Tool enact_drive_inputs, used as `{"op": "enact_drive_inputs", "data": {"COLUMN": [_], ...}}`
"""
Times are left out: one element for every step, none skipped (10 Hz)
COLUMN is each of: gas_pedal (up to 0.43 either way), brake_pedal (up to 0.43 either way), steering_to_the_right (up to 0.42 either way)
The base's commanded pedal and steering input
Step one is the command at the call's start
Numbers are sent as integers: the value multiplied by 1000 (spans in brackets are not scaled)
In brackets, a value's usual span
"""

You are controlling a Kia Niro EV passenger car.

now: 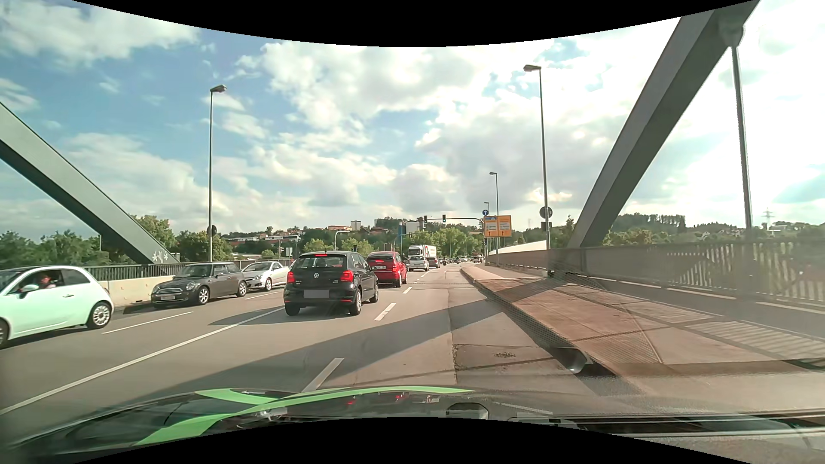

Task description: Follow the waypoints while adhering to traffic rules and regulations

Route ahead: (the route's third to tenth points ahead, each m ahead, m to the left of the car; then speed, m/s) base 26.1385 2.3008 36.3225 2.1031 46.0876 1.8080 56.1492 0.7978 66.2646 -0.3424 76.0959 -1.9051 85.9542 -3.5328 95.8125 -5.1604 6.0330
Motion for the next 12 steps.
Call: {"op": "enact_drive_inputs", "data": {"gas_pedal": [138,138,138,138,138,138,138,138,138,138,138,138], "brake_pedal": [0,0,0,0,0,0,0,0,0,0,0,0], "steering_to_the_right": [5,5,5,5,5,5,5,5,5,5,5,5]}}
